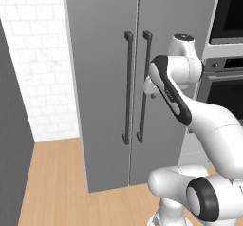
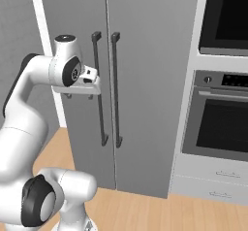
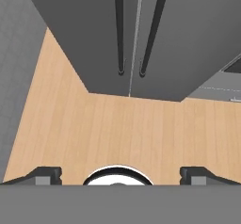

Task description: Take the strawberry from the fridge and place it on top of the pancake, located on the dining counter.

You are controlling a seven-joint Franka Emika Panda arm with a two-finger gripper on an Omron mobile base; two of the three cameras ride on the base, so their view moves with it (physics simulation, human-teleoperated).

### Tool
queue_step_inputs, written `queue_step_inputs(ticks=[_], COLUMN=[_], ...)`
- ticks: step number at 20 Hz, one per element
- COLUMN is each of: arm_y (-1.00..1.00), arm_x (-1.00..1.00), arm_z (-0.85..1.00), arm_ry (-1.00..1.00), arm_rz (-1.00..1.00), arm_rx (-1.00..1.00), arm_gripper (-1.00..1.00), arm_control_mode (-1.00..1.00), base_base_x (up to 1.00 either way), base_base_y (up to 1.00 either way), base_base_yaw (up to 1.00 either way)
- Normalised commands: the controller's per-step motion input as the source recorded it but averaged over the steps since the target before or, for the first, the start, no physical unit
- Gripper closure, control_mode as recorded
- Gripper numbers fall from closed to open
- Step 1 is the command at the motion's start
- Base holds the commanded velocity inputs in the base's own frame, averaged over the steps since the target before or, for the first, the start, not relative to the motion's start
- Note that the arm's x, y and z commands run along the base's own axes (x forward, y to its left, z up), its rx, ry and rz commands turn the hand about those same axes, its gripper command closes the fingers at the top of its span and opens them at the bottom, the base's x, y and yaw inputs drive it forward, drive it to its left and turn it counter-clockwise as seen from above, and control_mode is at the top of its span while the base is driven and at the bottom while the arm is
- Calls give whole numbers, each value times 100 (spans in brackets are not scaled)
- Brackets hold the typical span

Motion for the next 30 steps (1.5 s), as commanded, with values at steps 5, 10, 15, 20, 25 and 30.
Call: queue_step_inputs(ticks=[5, 10, 15, 20, 25, 30], arm_y=[0, 0, 0, -5, 0, 0], arm_x=[0, 0, 0, 9, 79, 90], arm_z=[0, 0, 0, -1, 11, 12], arm_ry=[0, 0, 0, -3, -26, -17], arm_rz=[0, 0, 0, 0, 0, 0], arm_rx=[0, 0, 0, 3, 2, 0], arm_gripper=[-100, -100, -100, -100, -100, -100], arm_control_mode=[100, 100, 100, -100, -100, -100], base_base_x=[0, 0, 0, 0, 0, 0], base_base_y=[-20, -17, -16, -6, 0, 0], base_base_yaw=[0, 0, 0, 0, 0, 0])
